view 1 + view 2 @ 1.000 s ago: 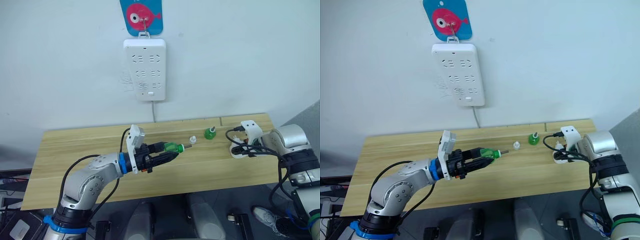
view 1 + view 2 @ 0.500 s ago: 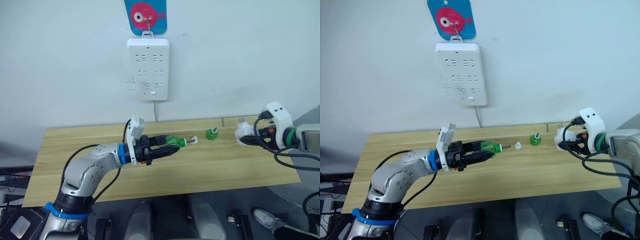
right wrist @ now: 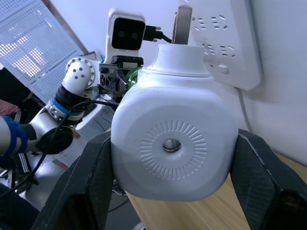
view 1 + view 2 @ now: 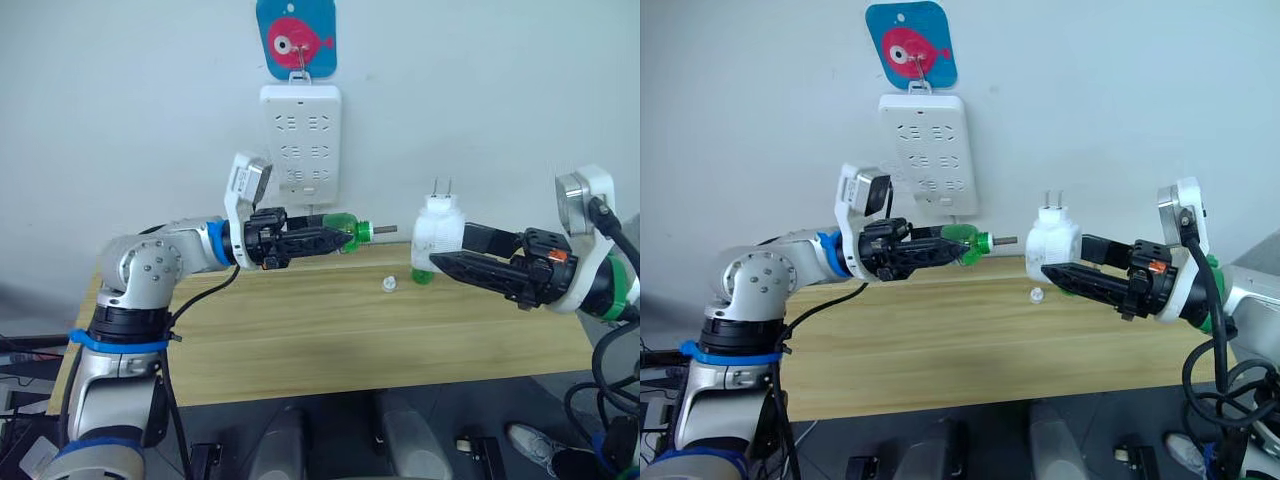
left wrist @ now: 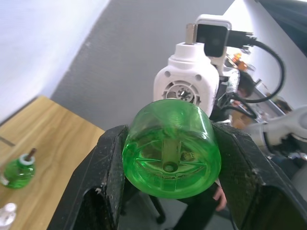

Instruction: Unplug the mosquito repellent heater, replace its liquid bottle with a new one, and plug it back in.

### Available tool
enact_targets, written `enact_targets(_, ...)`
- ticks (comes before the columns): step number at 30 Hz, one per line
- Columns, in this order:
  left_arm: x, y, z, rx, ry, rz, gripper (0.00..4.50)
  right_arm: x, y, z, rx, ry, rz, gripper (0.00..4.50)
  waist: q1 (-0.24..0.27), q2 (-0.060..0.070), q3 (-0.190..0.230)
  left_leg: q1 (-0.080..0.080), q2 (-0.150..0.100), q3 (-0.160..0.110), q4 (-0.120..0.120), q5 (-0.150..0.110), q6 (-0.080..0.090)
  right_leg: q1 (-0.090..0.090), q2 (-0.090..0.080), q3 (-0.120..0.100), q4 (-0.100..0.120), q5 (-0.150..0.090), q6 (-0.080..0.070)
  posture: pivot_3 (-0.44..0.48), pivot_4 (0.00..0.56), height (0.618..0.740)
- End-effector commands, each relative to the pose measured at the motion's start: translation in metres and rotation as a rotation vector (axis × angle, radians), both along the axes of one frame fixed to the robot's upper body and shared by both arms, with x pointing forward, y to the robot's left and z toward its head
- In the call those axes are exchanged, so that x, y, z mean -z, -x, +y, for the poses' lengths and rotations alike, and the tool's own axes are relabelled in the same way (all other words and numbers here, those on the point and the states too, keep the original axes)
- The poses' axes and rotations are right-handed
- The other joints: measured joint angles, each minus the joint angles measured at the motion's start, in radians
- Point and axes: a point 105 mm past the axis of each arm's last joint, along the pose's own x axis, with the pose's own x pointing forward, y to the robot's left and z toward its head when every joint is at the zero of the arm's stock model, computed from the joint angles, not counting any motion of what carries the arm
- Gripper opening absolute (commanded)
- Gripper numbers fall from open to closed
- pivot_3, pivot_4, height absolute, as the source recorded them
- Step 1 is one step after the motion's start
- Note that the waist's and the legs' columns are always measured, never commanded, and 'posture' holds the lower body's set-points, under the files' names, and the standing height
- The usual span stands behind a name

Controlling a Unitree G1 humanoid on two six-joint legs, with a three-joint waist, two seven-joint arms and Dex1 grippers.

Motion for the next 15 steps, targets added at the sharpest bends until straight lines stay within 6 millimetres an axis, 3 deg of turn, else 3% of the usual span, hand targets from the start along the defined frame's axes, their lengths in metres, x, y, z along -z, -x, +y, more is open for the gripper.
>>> enact_targets(1, -0.013, 0.007, 0.003, 0.038, 0.015, -0.038, 2.34, -0.012, 0.005, 0.007, -0.027, -0.024, -0.055, 2.99, -0.004, 0.0, -0.008, 0.0, 0.0, 0.0, 0.0, 0.0, 0.0, 0.0, 0.0, 0.0, 0.0, 0.0, 0.0, -0.202, 0.137, 0.73)
enact_targets(15, -0.01, 0.018, -0.002, 0.094, -0.018, -0.05, 2.34, -0.011, 0.007, 0.016, -0.082, -0.035, -0.023, 2.99, -0.007, 0.0, -0.037, 0.001, 0.0, 0.0, 0.0, 0.0, 0.0, 0.0, 0.0, 0.001, 0.001, 0.0, 0.0, -0.187, 0.129, 0.73)
